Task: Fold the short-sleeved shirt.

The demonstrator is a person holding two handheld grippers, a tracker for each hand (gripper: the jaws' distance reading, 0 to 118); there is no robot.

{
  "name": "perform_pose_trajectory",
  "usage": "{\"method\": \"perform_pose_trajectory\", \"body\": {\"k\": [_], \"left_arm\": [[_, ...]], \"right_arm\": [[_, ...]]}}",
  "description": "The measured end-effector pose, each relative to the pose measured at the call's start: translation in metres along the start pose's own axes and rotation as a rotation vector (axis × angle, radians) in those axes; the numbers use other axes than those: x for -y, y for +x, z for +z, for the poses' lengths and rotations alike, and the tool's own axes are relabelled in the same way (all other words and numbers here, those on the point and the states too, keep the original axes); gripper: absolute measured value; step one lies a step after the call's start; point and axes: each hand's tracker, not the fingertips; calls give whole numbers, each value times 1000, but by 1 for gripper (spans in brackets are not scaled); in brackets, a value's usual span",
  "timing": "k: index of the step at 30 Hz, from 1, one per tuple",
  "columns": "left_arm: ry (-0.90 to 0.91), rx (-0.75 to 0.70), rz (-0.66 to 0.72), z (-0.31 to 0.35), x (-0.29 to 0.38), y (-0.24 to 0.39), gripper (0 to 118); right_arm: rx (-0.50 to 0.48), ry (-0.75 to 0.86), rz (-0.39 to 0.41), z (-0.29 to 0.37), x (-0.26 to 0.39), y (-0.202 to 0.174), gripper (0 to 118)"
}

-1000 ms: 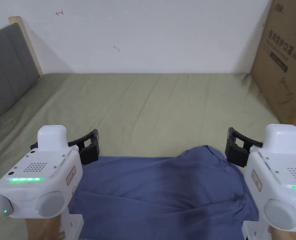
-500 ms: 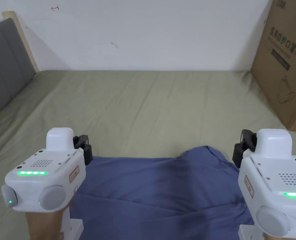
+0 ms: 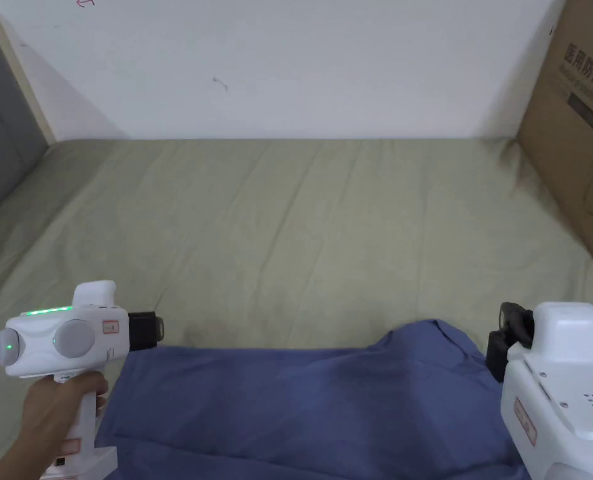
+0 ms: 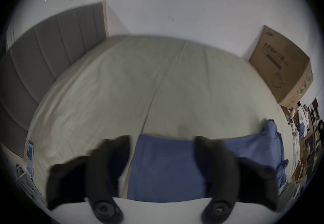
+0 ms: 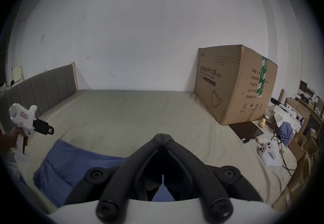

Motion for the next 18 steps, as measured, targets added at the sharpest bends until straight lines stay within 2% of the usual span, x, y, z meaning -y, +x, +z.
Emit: {"method": "perform_pose_trajectory", "body": {"k": [5,8,9,10,12,14,15,16,18], "left_arm": [[-140,-48,-2,-50,2,-7,94],[-158,-46,-19,-68,9,-3,91],[-165,-43,-33,-84,9,-9,86],[-180,-32,-54,-90,11,-7,74],[-149,-74,-90,-88,14,2,67],[-115,-56,-110,-82,15,6,34],[-106,-43,-120,-80,15,8,10],[-102,-22,-119,-79,14,9,3],[-100,-28,-123,-76,14,12,3]], "right_arm": [[12,-53,2,-28,10,-5,0],[21,-80,8,-40,17,-6,0],[23,-88,10,-43,18,-6,0],[25,-96,12,-45,21,-5,0],[28,-112,8,-49,25,-2,0],[30,-131,-9,-52,28,4,0],[28,-145,-27,-55,29,9,0],[29,-164,-44,-60,30,13,0],[25,-197,-71,-72,33,25,0]]}}
